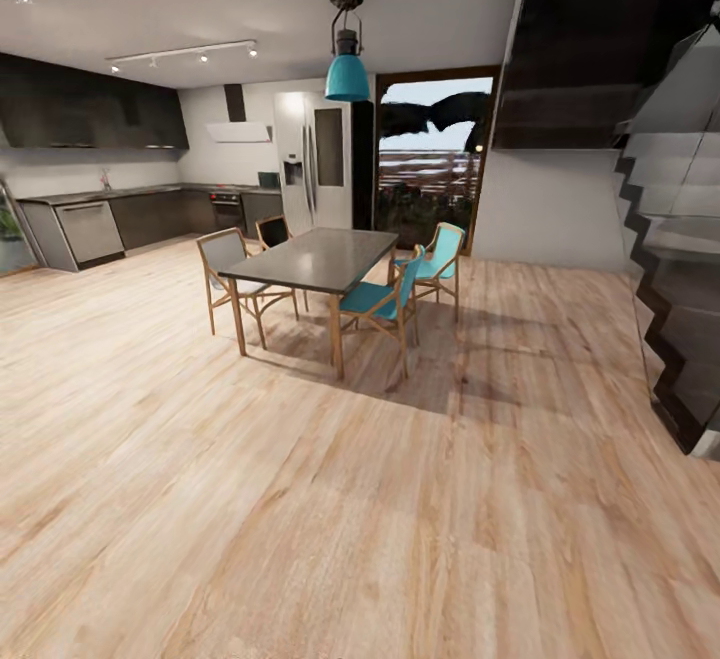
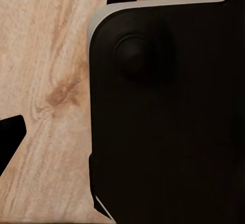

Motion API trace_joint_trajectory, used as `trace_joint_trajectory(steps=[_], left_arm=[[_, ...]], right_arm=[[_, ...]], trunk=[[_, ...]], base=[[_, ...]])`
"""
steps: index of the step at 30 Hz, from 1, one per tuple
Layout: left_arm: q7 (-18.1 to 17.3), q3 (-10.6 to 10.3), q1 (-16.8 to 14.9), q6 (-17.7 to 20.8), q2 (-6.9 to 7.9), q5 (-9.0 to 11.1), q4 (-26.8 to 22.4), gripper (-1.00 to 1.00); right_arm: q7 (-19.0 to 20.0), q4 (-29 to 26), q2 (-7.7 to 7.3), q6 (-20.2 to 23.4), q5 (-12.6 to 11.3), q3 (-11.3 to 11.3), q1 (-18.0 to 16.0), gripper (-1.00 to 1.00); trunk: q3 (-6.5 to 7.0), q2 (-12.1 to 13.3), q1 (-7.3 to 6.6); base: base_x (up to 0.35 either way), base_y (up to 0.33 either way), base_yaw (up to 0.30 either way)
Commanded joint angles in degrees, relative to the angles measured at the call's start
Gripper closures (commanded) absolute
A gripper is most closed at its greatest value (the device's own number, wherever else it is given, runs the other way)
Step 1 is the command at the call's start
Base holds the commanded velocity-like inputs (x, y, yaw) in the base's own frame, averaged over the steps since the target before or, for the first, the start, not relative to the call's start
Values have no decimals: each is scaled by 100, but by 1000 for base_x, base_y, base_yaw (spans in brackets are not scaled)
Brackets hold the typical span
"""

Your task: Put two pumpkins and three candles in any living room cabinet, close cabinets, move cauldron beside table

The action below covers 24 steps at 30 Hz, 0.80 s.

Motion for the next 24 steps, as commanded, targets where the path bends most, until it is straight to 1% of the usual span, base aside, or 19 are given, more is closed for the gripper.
trace_joint_trajectory(steps=[1,11,24], left_arm=[[-5,2,2,-10,4,0,-6,-100],[-5,-1,2,-10,1,-3,-6,-100],[-5,3,2,-11,4,-5,-6,-100]], right_arm=[[-6,5,-2,-15,15,35,-3,-100],[0,3,-6,-26,14,35,-4,-100],[-6,-6,-6,-27,19,35,-4,-100]], trunk=[[-9,-2,0],[-54,-2,0],[-129,-2,0]], base=[[0,0,264],[0,0,256],[0,0,225]])
